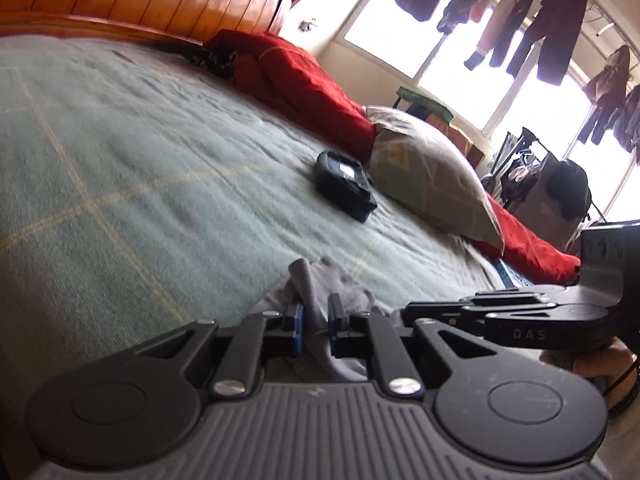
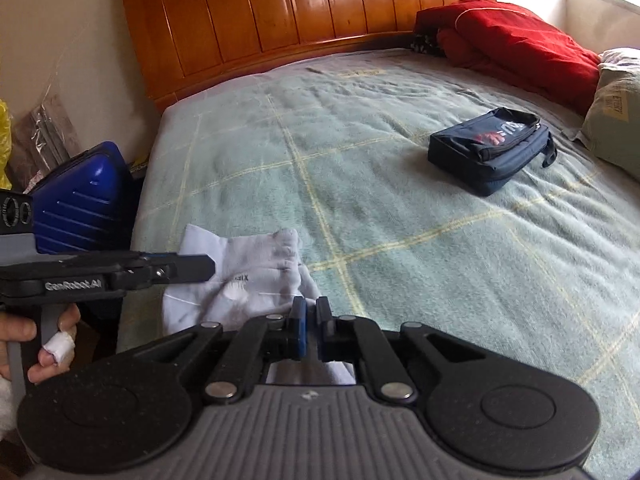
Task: Fold clothes
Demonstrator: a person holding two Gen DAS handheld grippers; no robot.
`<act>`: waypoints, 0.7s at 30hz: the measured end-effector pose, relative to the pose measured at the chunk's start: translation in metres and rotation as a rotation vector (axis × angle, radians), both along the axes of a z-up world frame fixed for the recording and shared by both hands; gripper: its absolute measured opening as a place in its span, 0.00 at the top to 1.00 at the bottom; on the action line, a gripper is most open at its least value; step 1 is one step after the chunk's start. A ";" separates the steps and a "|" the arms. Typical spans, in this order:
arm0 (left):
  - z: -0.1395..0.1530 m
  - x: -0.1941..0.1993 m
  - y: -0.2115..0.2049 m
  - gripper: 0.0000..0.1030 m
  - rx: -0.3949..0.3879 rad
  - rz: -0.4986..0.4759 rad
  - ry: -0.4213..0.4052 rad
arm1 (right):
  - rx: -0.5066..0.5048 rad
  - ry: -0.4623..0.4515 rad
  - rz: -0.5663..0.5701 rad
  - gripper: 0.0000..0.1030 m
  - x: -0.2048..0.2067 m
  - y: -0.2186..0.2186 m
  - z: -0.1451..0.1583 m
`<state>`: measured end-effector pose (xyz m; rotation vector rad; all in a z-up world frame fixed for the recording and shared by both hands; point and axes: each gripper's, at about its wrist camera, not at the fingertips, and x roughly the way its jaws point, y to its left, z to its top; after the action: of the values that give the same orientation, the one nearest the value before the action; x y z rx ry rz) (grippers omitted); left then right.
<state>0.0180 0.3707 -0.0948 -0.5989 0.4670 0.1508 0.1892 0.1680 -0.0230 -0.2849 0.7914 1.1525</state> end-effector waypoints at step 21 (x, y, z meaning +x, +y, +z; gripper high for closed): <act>-0.008 -0.005 0.005 0.89 -0.036 0.002 -0.044 | 0.034 -0.072 0.028 0.93 -0.004 0.031 -0.003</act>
<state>0.0132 0.3756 -0.1031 -0.6362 0.4270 0.1307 0.1853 0.1989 -0.0264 -0.3085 0.7061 1.1744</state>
